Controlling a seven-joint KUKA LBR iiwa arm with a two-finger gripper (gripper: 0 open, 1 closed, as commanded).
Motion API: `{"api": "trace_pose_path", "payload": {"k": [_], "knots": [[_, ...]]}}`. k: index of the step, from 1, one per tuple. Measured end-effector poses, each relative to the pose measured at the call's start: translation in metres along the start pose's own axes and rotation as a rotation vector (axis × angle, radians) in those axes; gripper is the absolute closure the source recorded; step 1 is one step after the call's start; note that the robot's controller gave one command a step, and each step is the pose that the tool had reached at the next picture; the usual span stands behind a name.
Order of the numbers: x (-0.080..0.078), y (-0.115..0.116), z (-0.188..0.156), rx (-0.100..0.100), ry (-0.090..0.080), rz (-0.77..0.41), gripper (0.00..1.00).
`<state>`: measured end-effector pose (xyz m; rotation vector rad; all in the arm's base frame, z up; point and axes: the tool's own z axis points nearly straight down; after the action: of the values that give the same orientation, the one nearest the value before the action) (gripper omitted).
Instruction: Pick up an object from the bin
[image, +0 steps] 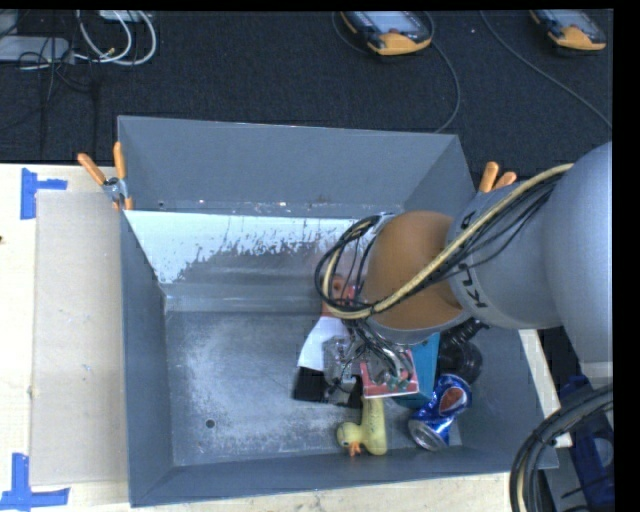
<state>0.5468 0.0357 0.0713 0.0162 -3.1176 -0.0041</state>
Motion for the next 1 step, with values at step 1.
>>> {"api": "trace_pose_path", "payload": {"k": [1], "knots": [[0.0,0.0,0.0,0.0,0.0,0.0,1.0]]}}
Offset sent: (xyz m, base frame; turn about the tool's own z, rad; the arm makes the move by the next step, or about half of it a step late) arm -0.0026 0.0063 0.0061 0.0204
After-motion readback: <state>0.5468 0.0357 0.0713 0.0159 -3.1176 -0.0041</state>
